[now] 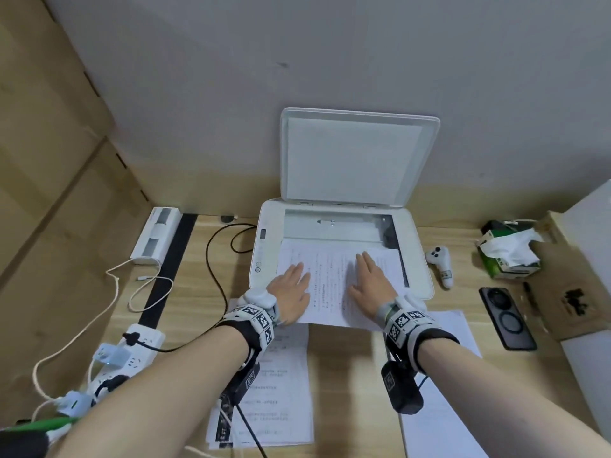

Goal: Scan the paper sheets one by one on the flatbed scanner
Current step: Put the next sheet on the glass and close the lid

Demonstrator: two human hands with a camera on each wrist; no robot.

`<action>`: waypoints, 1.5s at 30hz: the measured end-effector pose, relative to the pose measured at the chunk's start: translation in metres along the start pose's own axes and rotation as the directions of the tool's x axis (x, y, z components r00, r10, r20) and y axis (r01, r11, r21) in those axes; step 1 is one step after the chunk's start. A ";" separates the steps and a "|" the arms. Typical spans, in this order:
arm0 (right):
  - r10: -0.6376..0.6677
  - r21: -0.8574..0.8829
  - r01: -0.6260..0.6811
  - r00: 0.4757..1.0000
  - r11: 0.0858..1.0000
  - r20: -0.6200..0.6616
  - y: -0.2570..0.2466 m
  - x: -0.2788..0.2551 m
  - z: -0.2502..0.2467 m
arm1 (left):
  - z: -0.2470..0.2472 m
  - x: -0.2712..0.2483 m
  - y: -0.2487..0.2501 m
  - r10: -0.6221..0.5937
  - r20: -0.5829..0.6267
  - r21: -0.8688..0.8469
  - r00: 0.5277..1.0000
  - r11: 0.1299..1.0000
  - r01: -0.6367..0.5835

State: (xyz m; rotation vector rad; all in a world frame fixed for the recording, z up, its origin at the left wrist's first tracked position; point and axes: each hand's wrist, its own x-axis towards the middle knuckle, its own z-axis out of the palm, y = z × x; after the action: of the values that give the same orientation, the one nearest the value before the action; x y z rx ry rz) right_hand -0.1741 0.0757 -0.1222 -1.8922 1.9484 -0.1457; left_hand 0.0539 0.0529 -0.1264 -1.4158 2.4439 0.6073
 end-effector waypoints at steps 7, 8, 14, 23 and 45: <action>0.079 -0.195 -0.073 0.997 0.978 0.024 0.034 0.017 0.008 | 0.006 0.031 0.003 -0.043 -0.085 -0.001 0.995 0.999 0.043; 0.067 -0.207 -0.060 0.997 0.977 0.027 0.035 0.022 0.005 | 0.006 0.039 0.002 -0.051 -0.086 -0.004 0.995 0.999 0.051; 0.019 -0.191 -0.007 0.998 0.982 0.064 0.054 0.075 -0.006 | -0.001 0.081 0.001 -0.139 -0.174 0.032 0.975 0.989 0.147; -0.018 -0.135 0.014 0.999 0.991 -0.031 0.067 0.095 0.000 | 0.000 0.103 0.006 -0.220 -0.280 0.046 0.935 0.969 0.242; -0.247 -0.208 0.191 0.925 0.959 -0.290 0.010 0.140 -0.167 | -0.225 0.108 -0.039 -0.609 -0.451 -0.682 0.653 0.706 0.188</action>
State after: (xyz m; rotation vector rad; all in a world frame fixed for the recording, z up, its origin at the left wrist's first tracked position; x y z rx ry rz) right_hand -0.2428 -0.0954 -0.0056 -2.3262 1.9947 -0.3718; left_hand 0.0323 -0.1528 0.0187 -2.7940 2.2667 0.9161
